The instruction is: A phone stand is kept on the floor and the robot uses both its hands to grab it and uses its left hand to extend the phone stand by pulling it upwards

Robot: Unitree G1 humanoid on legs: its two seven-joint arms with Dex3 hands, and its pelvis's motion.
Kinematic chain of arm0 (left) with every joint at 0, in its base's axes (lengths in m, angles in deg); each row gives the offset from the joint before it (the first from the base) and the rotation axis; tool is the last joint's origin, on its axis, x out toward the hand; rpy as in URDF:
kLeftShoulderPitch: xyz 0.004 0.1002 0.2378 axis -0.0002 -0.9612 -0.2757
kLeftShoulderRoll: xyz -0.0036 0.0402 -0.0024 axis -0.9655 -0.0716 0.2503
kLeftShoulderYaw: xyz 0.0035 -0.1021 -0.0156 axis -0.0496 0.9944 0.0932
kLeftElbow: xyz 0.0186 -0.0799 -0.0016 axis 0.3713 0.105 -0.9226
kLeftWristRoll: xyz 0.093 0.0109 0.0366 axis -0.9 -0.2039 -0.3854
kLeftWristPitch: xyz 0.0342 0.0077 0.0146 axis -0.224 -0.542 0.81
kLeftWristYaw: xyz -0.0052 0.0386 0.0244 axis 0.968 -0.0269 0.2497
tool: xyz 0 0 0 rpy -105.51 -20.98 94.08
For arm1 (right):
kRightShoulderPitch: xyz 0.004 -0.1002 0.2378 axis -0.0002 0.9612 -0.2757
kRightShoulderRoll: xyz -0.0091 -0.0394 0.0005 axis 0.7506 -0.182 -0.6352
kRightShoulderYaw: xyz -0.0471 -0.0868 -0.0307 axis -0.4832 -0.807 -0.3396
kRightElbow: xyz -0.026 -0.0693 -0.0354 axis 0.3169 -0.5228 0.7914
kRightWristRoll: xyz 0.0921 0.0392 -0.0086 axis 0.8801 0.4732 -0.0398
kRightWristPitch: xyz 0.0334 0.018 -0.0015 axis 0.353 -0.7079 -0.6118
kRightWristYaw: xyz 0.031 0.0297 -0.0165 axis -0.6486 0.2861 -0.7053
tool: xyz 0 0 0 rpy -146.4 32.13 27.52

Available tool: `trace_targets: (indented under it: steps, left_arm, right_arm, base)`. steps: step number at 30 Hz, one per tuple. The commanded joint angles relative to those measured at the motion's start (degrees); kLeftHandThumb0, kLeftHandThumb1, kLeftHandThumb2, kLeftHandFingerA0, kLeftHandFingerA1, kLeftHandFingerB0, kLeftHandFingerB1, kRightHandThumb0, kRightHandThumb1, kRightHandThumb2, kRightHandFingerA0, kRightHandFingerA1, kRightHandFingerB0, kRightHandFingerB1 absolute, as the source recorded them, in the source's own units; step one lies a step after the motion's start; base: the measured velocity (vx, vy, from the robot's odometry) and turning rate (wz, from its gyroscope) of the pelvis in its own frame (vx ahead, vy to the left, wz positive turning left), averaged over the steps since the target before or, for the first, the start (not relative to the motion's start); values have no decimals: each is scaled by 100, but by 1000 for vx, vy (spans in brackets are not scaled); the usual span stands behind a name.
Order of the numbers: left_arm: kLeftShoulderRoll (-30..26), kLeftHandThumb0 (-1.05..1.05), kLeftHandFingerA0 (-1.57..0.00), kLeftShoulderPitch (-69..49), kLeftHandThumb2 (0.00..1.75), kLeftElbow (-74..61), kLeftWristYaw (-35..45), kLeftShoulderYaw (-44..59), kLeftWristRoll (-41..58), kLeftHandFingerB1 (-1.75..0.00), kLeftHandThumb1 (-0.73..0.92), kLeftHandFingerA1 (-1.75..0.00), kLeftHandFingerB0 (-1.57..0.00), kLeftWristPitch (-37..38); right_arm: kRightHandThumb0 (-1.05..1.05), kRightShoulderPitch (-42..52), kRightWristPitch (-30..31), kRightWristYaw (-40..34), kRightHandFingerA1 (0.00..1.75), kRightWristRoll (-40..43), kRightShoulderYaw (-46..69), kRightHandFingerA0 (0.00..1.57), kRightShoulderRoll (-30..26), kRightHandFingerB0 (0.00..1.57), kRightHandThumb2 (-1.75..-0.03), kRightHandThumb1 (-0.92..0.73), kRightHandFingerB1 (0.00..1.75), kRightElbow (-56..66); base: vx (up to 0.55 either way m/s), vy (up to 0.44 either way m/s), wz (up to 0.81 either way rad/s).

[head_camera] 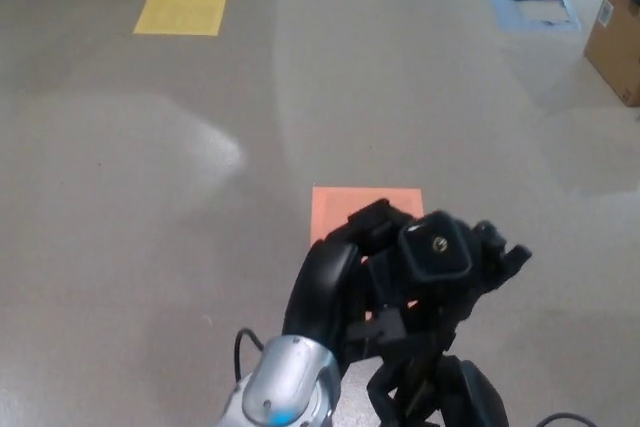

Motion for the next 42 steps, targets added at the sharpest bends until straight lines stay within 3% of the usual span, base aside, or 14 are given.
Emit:
trace_targets:
  steps: [1,9,10,15,16,21,23,24,25,32,34,36,41,42]
  left_arm:
    - [1363,-32,-84,1795,57,-1962,-241,-275,228,-175,66,-175,-69,-816]
    - [1517,-35,-87,2330,58,-2343,-351,-351,161,-174,65,-174,-70,-1314]
    - [1535,-36,-92,2413,59,-2357,-337,-314,172,-174,64,-166,-69,-1346]
    - [1717,-33,-87,2923,58,-2346,-348,-46,95,-170,63,-175,-73,-1563]
    - [1764,-36,-78,3099,58,-2347,-354,60,99,-169,65,-175,-75,-1637]
    - [1815,-29,-85,3697,57,-2320,-306,447,155,-174,65,-174,-68,-1815]
    - [1788,-33,-77,3958,56,-2263,-298,592,116,-169,65,-175,-76,-1780]
    - [1719,-29,-85,4078,57,-2219,-286,626,47,-174,64,-174,-69,-1730]
    - [1689,-37,-79,4155,59,-2191,-272,674,42,-167,64,-172,-77,-1718]
    - [1700,-36,-81,4416,58,-2103,-265,908,123,-168,63,-174,-76,-1756]
    - [1687,-31,-90,4465,58,-2105,-289,933,88,-174,63,-168,-70,-1787]
    - [1685,-30,-91,4572,59,-2025,-251,1060,169,-167,61,-170,-77,-1718]
    - [1517,-30,-94,5379,59,-1630,-235,1717,476,-165,63,-159,-73,-1594]
    - [1474,-30,-91,5584,61,-1510,-257,1852,546,-158,63,-167,-78,-1539]
  right_arm:
    - [-45,319,-261,113,175,346,155,110,4,99,-61,-69,175,-557]
    - [-45,435,-292,-4,175,248,127,109,-63,99,-61,-69,175,-653]
    - [-44,430,-383,-65,175,189,91,109,-91,100,-60,-69,175,-711]
    - [-44,393,-204,25,175,241,148,101,-57,94,-60,-69,175,-858]
    - [-42,367,-186,-5,175,212,133,96,-62,89,-65,-65,175,-916]
    - [-44,344,-283,-12,175,271,187,102,-36,99,-60,-67,175,-1004]
    - [-43,355,-316,-28,175,286,205,104,-29,101,-60,-66,175,-1000]
    - [-43,353,-333,-40,175,287,210,103,-34,102,-59,-65,175,-1007]
    - [-44,348,-324,-45,175,286,213,104,-38,101,-66,-62,175,-1013]
    - [-42,357,-305,-9,175,310,246,106,-65,98,-60,-65,175,-1031]
    - [-42,348,-283,-4,175,326,264,106,-58,98,-60,-65,175,-1046]
    - [-41,359,-288,-42,175,300,251,106,-73,97,-60,-65,175,-1054]
    - [-42,332,-280,-69,175,274,243,104,-96,98,-59,-66,175,-1125]
    - [-40,334,-254,-51,175,285,250,103,-90,97,-59,-66,175,-1125]
  base:
    - [0,0,0]
    - [0,0,0]
    - [0,0,0]
    - [0,0,0]
    - [0,0,0]
    - [0,0,1]
    - [0,0,0]
    - [0,0,0]
    - [0,0,0]
    - [0,0,0]
    - [0,0,0]
    - [0,0,0]
    - [0,0,0]
    - [0,0,0]
